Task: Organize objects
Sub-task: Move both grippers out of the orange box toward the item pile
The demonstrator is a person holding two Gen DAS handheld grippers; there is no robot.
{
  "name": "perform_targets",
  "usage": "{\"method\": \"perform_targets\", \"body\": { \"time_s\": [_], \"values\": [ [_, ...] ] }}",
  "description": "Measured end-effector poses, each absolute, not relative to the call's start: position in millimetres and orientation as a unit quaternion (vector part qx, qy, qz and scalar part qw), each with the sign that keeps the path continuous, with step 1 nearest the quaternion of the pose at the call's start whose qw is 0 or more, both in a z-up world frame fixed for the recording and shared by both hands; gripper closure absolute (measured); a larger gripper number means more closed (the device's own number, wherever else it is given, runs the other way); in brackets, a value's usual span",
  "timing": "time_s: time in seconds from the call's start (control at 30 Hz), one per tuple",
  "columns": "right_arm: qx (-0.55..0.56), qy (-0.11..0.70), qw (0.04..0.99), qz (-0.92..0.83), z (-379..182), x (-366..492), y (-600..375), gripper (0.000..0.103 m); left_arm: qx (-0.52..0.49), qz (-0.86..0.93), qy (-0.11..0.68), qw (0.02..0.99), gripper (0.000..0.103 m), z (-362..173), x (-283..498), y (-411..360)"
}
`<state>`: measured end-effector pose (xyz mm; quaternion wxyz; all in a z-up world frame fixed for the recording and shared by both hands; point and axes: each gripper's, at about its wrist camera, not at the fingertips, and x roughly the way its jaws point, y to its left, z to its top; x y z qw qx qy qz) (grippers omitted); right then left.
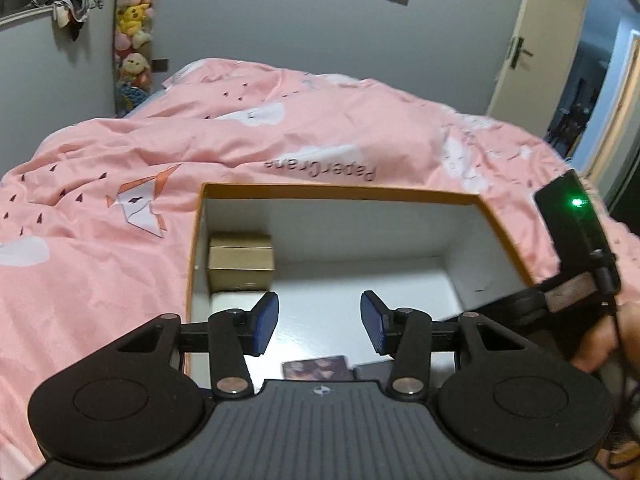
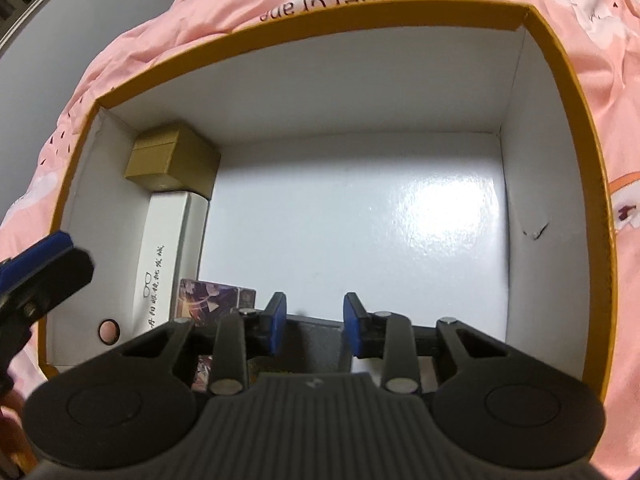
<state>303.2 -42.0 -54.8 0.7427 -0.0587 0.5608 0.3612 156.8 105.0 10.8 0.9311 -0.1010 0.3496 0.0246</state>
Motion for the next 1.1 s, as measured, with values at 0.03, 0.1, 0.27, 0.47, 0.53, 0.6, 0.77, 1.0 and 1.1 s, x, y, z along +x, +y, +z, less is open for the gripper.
{"method": "perform_targets", "body": {
  "time_s": [0.03, 0.1, 0.27, 0.47, 0.53, 0.6, 0.77, 1.0, 1.1],
  "values": [
    [-0.054, 0.55, 0.749, 0.365, -49.1, 300.0, -45.3, 0.069, -0.103, 0.021, 0.347, 0.932, 0.049, 13.8, 152.8, 103.5],
    [-0.052, 0.515, 0.768, 0.376, -32.3, 288.2, -52.9, 0.068, -0.1, 0.017, 0.345, 0.933, 0.049, 19.3, 144.1, 99.0],
    [-0.059, 0.436, 0.804, 0.4, 7.7, 243.2, -90.7, 0.055, -0.073, -0.019, 0.337, 0.938, 0.049, 27.5, 118.0, 78.9],
    [-0.065, 0.396, 0.838, 0.369, 24.7, 195.5, -148.5, 0.045, -0.016, -0.078, 0.321, 0.944, 0.049, 25.7, 86.3, 43.5],
    [-0.072, 0.412, 0.832, 0.365, 20.5, 184.2, -162.3, 0.045, -0.017, -0.095, 0.335, 0.937, 0.049, 21.1, 81.4, 35.4],
    [-0.071, 0.431, 0.825, 0.359, 15.1, 173.8, -176.5, 0.044, -0.022, -0.113, 0.359, 0.926, 0.049, 13.2, 79.2, 27.1],
    [-0.096, 0.474, 0.809, 0.334, -5.4, 145.4, -208.2, 0.044, 0.01, -0.143, 0.395, 0.907, 0.049, -5.1, 68.6, 1.3],
    [-0.153, 0.505, 0.786, 0.322, -42.4, 114.8, -215.0, 0.029, 0.048, -0.153, 0.415, 0.896, 0.05, -19.6, 53.0, -19.4],
    [-0.178, 0.504, 0.784, 0.315, -51.7, 108.2, -213.7, 0.027, 0.049, -0.147, 0.412, 0.898, 0.049, -19.0, 49.0, -19.7]
  ]
}}
